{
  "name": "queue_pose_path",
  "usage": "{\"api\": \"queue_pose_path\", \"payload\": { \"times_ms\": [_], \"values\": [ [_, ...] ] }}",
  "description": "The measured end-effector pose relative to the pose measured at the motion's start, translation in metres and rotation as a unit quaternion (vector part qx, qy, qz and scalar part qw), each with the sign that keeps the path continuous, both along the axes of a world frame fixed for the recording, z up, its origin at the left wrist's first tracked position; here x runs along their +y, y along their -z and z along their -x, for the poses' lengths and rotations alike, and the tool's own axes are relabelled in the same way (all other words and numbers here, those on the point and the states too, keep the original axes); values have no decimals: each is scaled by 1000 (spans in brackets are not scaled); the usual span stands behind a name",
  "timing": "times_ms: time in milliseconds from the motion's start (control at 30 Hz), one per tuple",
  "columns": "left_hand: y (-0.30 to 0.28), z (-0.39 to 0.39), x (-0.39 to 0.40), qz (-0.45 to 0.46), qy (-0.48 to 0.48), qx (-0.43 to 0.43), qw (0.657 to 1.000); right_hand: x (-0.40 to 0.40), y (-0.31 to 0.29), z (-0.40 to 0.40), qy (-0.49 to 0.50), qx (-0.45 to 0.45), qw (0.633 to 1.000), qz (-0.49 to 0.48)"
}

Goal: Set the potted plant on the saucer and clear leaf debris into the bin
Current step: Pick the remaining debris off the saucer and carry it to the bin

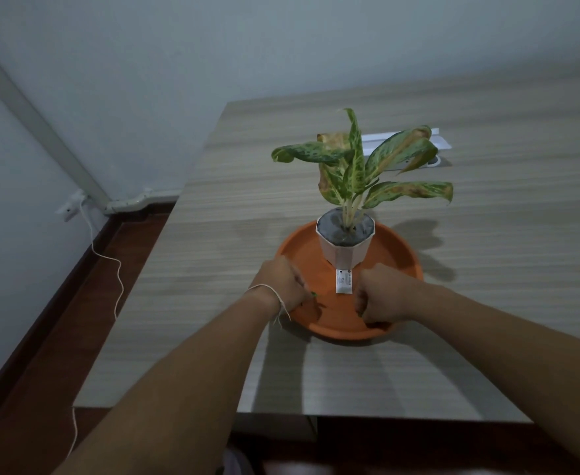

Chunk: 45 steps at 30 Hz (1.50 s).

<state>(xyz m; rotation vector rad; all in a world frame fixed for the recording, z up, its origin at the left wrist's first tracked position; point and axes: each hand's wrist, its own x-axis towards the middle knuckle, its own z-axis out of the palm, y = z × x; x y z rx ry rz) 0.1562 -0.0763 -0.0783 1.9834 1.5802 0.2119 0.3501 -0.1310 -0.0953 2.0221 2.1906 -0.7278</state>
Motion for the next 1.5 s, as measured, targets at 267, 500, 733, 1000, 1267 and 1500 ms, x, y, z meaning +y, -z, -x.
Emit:
{"api": "queue_pose_path", "payload": {
  "times_ms": [267,500,733,1000,1267,1500],
  "values": [
    [-5,4,1,7,13,11,1000,-2,4,6,-58,-59,996,-38],
    [-5,14,6,-2,3,5,1000,8,-4,11,-11,-3,998,-56],
    [-4,44,11,-18,-25,-27,999,29,-26,48,5,66,990,-126],
    [-14,119,11,-31,-68,-36,997,50,-42,112,7,66,986,-152],
    [-18,233,-3,-30,-129,-13,991,72,-43,219,-20,120,980,-160],
    [-7,344,-31,-25,-241,-9,970,69,-28,330,-99,141,974,-150]
  ]
}}
